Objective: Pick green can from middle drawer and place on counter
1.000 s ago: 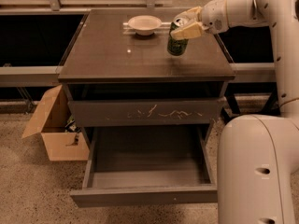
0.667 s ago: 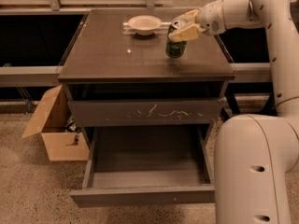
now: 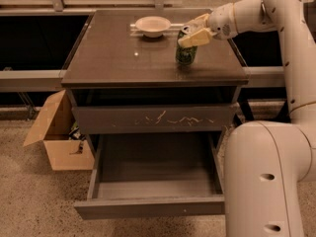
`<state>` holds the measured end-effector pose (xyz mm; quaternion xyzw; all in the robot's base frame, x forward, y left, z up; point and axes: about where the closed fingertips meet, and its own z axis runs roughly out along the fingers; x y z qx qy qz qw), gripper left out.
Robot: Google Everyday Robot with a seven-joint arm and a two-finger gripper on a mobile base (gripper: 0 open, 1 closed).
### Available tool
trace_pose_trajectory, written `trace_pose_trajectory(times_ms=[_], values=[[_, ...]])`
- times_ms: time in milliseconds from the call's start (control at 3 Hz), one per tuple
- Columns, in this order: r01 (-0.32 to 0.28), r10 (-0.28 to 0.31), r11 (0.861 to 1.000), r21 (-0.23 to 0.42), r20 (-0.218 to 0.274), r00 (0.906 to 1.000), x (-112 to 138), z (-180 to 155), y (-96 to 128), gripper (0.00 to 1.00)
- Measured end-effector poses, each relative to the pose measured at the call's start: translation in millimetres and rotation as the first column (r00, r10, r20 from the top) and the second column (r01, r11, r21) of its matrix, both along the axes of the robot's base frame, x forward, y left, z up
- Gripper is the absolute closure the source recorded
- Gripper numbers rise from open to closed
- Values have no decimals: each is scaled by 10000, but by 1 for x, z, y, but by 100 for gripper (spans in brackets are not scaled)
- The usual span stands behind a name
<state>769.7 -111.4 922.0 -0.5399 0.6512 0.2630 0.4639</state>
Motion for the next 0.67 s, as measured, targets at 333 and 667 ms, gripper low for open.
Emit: trace_pose_trajectory(times_ms=[333, 667], values=[[20, -20, 10000, -54, -116, 9999, 0, -3, 0, 13], [34, -35, 10000, -62, -133, 9999, 1, -3, 0, 0]])
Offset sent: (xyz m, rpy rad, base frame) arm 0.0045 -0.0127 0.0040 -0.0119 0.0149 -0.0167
